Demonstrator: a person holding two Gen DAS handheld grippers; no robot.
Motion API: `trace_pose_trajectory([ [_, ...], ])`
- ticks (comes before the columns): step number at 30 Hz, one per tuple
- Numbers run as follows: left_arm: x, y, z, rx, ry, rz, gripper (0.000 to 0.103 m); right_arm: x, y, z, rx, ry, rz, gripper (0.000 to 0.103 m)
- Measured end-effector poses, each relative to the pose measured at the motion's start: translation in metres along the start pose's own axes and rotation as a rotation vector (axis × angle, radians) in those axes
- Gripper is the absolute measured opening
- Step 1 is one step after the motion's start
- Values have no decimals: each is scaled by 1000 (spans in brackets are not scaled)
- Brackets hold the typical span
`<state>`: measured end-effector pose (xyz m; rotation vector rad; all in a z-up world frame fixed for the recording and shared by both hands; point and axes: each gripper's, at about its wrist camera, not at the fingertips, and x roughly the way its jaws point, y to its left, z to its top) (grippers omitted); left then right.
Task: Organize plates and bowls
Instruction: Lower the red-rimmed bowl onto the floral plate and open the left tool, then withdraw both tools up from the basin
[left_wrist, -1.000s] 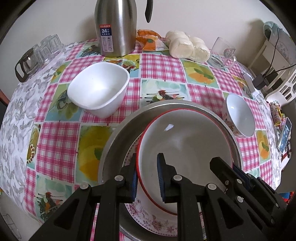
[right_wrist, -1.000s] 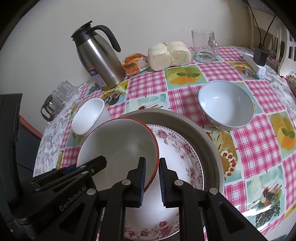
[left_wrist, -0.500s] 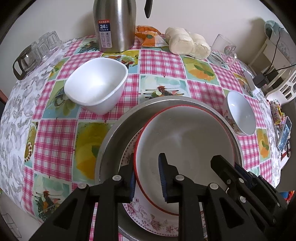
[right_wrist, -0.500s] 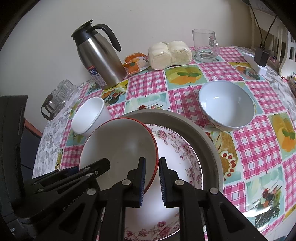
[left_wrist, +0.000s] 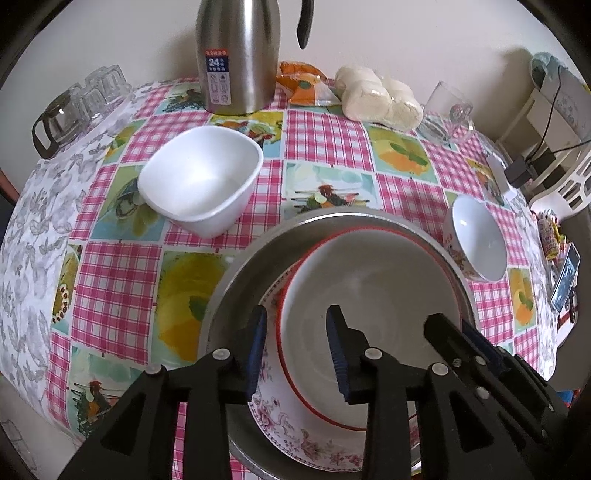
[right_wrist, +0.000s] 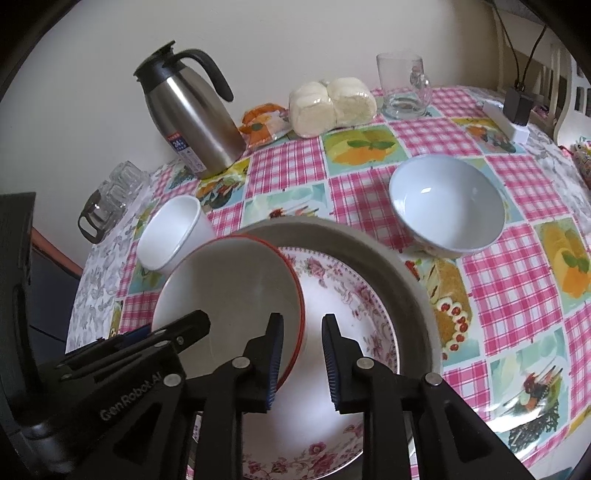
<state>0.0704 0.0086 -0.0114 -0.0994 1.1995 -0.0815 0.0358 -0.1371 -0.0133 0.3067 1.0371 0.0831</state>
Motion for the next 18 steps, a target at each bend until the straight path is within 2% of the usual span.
trace_pose_trajectory([
  [11, -26, 2, 3, -29, -97, -32, 41, -28, 0, 8, 4, -135, -10, 23],
  [13, -30, 4, 3, -40, -113, -40, 44, -31, -1, 9, 5, -150, -18, 29],
  [15, -33, 6, 4, -51, -127, -45, 47, -31, -2, 10, 11, -160, -28, 49],
  [18, -35, 10, 4, -73, -136, -45, 51, -33, -4, 11, 16, -172, -32, 64],
])
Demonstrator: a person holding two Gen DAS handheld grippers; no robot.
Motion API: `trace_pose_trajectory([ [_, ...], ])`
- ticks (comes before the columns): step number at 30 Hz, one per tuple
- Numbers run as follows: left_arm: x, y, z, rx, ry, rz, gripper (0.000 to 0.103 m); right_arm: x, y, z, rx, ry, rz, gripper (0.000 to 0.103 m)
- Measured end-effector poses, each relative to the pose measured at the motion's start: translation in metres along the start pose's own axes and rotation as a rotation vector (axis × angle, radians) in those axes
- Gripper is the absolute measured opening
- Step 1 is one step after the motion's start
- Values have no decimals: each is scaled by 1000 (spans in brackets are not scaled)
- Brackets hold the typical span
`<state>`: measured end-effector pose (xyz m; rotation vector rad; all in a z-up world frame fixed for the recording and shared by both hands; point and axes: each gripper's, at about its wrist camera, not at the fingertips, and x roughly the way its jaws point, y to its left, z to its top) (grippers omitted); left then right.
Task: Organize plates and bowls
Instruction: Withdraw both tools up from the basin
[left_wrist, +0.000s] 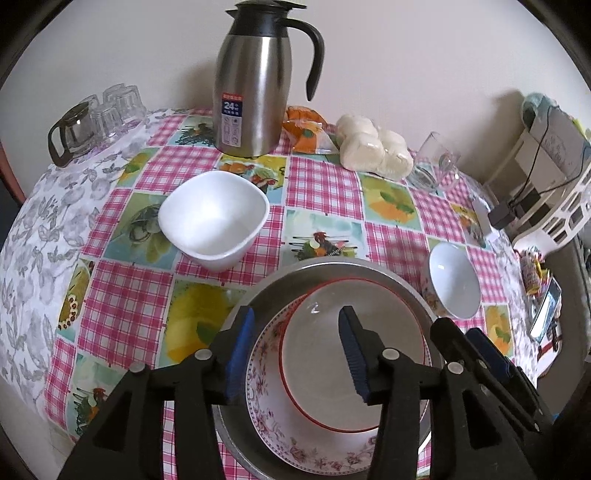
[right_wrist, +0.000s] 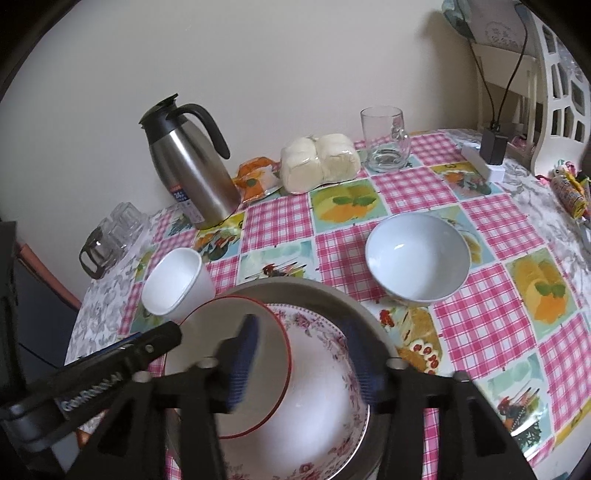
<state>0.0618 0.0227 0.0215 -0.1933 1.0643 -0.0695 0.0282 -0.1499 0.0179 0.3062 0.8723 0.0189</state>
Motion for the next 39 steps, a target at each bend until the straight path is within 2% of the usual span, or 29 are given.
trace_pose_trajectory([
  [5, -2, 8, 1, -41, -17, 32, 59, 0, -4, 1, 10, -9, -4, 79],
  [7, -3, 12, 1, -57, -24, 54, 69, 0, -5, 1, 12, -11, -5, 84],
  [10, -2, 18, 2, -77, -25, 83, 71, 0, -5, 1, 8, -16, -9, 91],
  [12, -1, 23, 2, -92, -23, 93, 72, 0, -4, 1, 5, -17, -10, 99],
  [14, 0, 25, 3, -98, -22, 104, 72, 0, -4, 1, 2, -27, -12, 102],
  [16, 0, 26, 3, -102, -22, 117, 83, 0, -3, 1, -2, -34, -14, 103],
  [17, 0, 27, 3, -103, -25, 120, 86, -1, -3, 1, -2, -36, -15, 103],
  [21, -1, 26, 3, -105, -42, 109, 87, -1, -4, 1, -5, -38, -24, 103],
  [24, -1, 26, 4, -109, -51, 100, 95, -1, -6, 2, 3, -35, -23, 103],
  [32, -5, 22, 6, -98, -78, 88, 100, -4, -6, 4, 5, -48, -40, 103],
  [39, -25, 13, 12, -45, -182, 91, 100, -6, -6, 4, 25, -48, -67, 103],
])
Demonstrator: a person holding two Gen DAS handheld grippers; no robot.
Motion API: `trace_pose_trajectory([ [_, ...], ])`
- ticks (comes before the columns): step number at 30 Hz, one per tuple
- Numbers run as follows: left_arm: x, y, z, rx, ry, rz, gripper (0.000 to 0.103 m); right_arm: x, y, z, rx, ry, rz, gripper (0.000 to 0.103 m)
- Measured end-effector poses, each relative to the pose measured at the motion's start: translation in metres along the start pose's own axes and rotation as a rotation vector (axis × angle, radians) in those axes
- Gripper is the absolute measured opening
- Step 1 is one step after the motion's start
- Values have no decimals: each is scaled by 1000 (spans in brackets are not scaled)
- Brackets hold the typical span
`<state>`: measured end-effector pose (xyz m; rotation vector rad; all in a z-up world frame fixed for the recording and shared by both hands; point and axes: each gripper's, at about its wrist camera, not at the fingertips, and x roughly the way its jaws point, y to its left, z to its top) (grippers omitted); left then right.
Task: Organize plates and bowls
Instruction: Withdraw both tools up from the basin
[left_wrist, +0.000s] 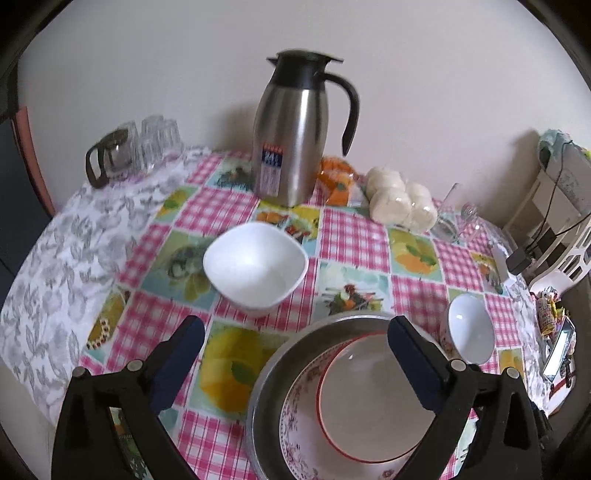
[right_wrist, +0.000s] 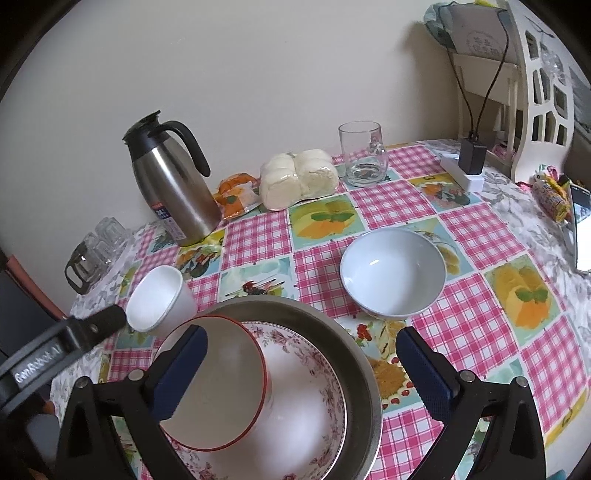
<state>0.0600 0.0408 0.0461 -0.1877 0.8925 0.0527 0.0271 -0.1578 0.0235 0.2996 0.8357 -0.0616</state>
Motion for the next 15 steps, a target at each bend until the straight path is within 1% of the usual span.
trace_pose_trajectory([
  [7, -3, -1, 8, 40, -32, 33, 100, -5, 6, -2, -24, -28, -33, 103],
  [11, -6, 8, 13, -3, -53, 17, 100, -6, 11, -3, -43, -33, -46, 103],
  [15, -10, 24, 21, -61, -85, -32, 100, -7, 12, -2, -39, -33, -44, 103],
])
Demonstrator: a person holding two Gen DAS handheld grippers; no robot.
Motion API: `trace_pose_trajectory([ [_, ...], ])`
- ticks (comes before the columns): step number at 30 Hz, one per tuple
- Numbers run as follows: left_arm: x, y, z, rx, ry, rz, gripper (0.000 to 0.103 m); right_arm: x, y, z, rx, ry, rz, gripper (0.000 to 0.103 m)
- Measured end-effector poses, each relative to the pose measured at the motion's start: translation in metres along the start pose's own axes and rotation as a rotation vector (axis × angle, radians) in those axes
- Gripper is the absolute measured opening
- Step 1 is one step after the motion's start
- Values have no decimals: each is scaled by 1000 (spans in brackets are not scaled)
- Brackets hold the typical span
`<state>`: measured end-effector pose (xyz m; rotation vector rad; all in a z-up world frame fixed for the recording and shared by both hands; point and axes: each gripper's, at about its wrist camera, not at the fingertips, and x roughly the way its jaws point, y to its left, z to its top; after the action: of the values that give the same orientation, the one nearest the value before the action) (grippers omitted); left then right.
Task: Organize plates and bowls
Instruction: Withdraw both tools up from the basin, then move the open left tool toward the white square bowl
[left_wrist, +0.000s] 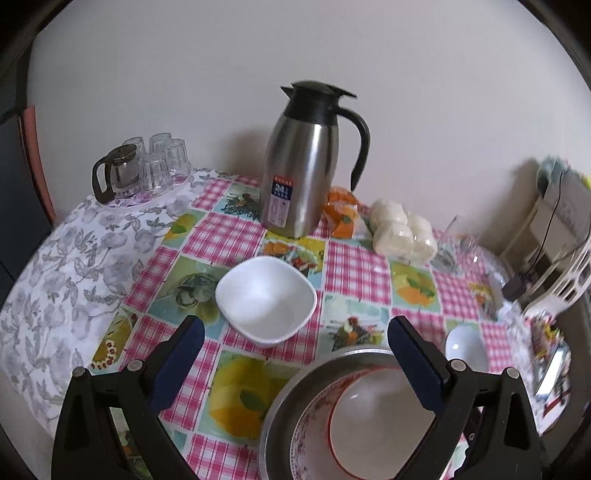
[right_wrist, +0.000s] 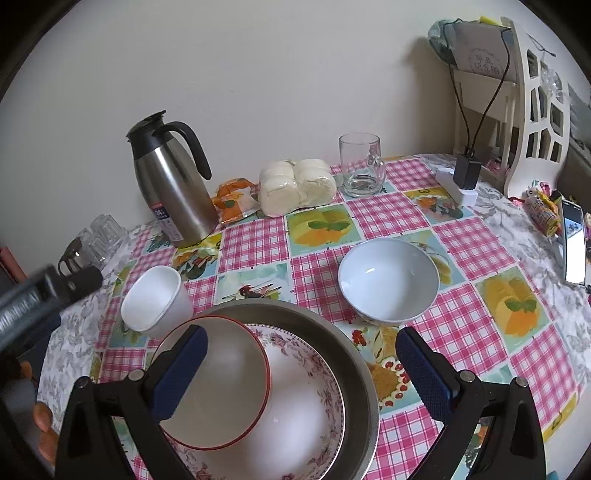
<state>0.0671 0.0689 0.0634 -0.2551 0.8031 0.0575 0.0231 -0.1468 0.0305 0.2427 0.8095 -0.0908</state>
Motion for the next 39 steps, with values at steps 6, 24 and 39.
trace_pose_trajectory([
  [6, 12, 25, 10, -76, 21, -31, 99, 4, -1, 5, 22, 11, -30, 103],
  [24, 52, 94, 27, -314, 46, -37, 101, -1, 50, 48, -103, -16, -60, 103],
  [39, 57, 126, 34, -386, 9, -38, 102, 17, 120, 66, -183, 43, -11, 103],
])
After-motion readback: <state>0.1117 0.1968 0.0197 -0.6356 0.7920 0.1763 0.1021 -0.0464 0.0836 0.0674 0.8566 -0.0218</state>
